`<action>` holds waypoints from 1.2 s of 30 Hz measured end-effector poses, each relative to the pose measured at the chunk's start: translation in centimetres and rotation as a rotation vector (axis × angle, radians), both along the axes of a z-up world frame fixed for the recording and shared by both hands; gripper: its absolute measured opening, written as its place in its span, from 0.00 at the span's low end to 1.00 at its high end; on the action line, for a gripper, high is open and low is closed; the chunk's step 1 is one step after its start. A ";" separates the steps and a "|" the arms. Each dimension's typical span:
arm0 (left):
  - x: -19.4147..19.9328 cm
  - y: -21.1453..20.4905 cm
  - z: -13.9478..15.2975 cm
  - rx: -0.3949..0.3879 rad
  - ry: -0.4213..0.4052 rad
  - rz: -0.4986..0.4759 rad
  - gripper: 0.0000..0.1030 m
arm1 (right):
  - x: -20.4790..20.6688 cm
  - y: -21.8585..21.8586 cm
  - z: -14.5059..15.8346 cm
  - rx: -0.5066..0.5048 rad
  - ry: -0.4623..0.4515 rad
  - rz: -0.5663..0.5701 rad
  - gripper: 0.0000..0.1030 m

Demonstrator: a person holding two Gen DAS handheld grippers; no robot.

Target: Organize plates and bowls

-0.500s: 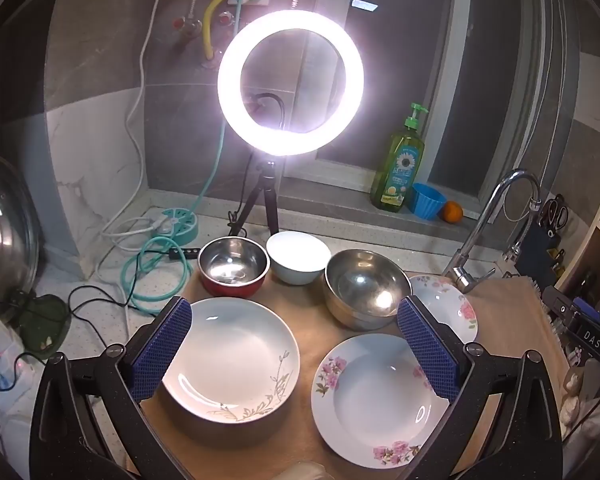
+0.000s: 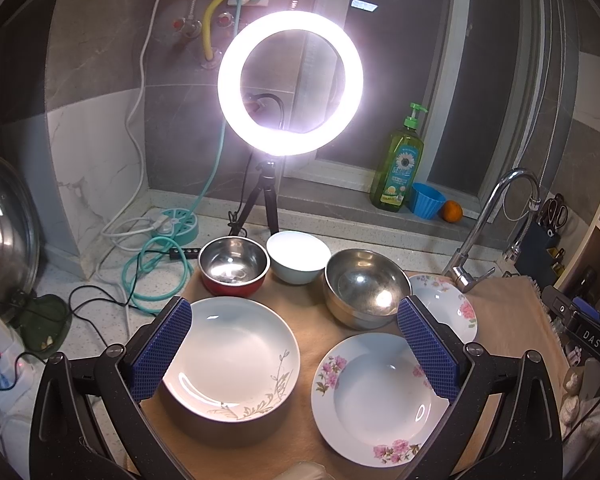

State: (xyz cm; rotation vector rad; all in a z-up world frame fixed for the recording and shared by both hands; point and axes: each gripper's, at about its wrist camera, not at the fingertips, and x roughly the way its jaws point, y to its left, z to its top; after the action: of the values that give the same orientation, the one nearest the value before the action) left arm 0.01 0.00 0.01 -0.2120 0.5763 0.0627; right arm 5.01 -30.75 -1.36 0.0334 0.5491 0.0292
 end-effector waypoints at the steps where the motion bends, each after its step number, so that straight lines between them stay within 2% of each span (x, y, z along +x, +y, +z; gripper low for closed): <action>1: 0.0 0.0 0.0 0.001 0.000 0.000 0.99 | 0.0 0.0 0.0 0.001 0.001 -0.001 1.00; 16: 0.0 0.0 0.0 0.000 0.003 0.000 0.99 | 0.2 0.0 0.2 0.004 0.006 0.000 1.00; 25: -0.1 0.0 -0.4 0.005 0.023 0.004 0.99 | -0.3 -0.1 -1.7 0.009 0.029 0.009 1.00; 36: 0.6 -0.2 -1.4 0.006 0.060 -0.008 0.99 | 0.8 -0.7 -2.4 0.017 0.087 0.016 1.00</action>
State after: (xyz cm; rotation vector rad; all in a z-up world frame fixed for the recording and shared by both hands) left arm 0.63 -0.20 -1.41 -0.2026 0.6364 0.0635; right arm 5.78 -31.43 -3.80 0.0466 0.6361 0.0481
